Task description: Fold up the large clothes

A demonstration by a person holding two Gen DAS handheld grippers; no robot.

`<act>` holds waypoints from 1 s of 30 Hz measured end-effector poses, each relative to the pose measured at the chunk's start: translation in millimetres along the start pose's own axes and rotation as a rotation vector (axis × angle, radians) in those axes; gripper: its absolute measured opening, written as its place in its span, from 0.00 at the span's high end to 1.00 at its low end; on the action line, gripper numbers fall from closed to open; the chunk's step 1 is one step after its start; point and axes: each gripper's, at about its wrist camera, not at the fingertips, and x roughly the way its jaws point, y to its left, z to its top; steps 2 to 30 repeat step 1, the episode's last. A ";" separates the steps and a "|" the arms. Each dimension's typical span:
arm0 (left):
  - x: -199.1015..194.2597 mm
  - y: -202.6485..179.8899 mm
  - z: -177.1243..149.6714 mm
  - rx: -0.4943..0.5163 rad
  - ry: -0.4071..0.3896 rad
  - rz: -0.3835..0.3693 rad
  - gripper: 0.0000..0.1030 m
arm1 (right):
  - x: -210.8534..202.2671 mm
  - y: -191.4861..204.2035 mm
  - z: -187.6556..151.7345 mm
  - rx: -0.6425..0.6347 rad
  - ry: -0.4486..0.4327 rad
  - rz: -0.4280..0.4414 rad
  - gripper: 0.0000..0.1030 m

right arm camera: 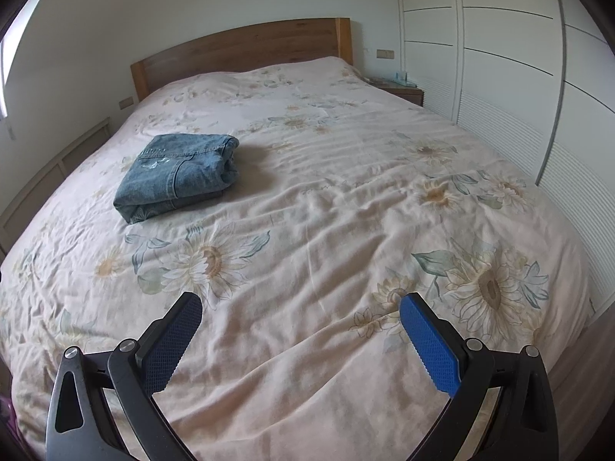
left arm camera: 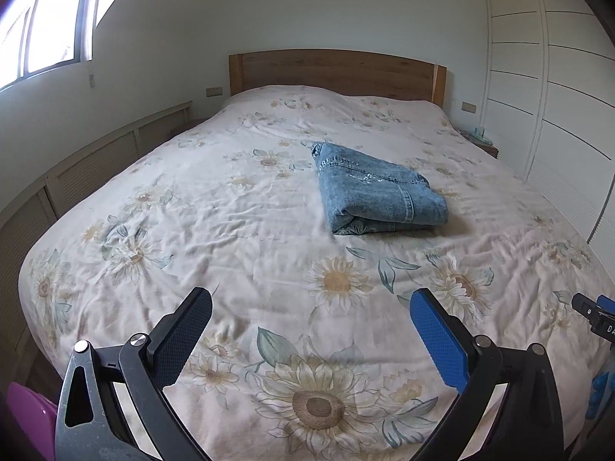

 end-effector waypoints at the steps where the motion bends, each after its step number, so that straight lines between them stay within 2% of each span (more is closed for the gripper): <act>1: -0.6 0.1 -0.4 -0.002 0.001 -0.001 0.01 | -0.5 -0.4 0.0 0.001 -0.001 -0.001 0.00; 30: -0.6 0.1 -0.4 -0.002 0.001 -0.001 0.01 | -0.5 -0.4 0.0 0.001 -0.001 -0.001 0.00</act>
